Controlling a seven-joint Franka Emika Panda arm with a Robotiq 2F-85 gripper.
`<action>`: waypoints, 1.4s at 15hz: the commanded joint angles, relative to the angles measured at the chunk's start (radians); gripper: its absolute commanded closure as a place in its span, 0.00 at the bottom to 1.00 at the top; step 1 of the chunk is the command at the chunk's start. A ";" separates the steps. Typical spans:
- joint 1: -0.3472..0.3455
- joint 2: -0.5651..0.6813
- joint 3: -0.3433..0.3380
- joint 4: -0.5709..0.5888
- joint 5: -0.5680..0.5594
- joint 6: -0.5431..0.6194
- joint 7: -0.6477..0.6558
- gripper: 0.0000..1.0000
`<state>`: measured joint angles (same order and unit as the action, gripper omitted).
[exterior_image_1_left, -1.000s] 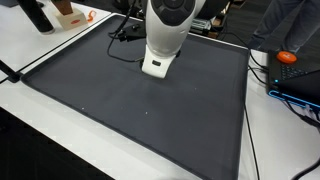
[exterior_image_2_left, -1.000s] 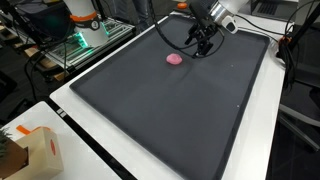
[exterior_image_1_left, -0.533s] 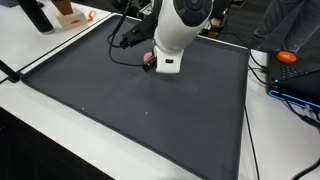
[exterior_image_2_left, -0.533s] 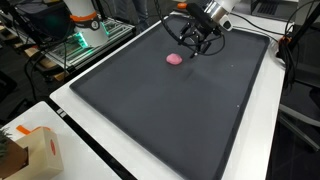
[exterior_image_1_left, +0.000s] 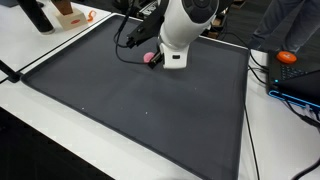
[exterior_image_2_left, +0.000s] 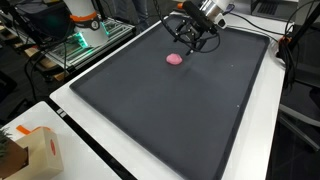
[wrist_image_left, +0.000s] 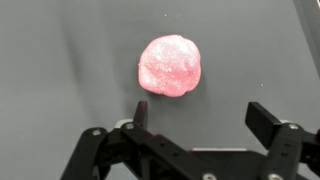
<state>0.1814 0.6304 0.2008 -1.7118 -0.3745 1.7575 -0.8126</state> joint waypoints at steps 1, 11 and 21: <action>-0.016 -0.043 0.015 -0.060 0.034 0.018 -0.013 0.00; -0.045 -0.002 -0.008 0.035 0.168 0.026 0.090 0.00; -0.107 0.063 -0.075 0.139 0.270 0.073 0.430 0.00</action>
<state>0.0954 0.6648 0.1400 -1.5998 -0.1509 1.8228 -0.4726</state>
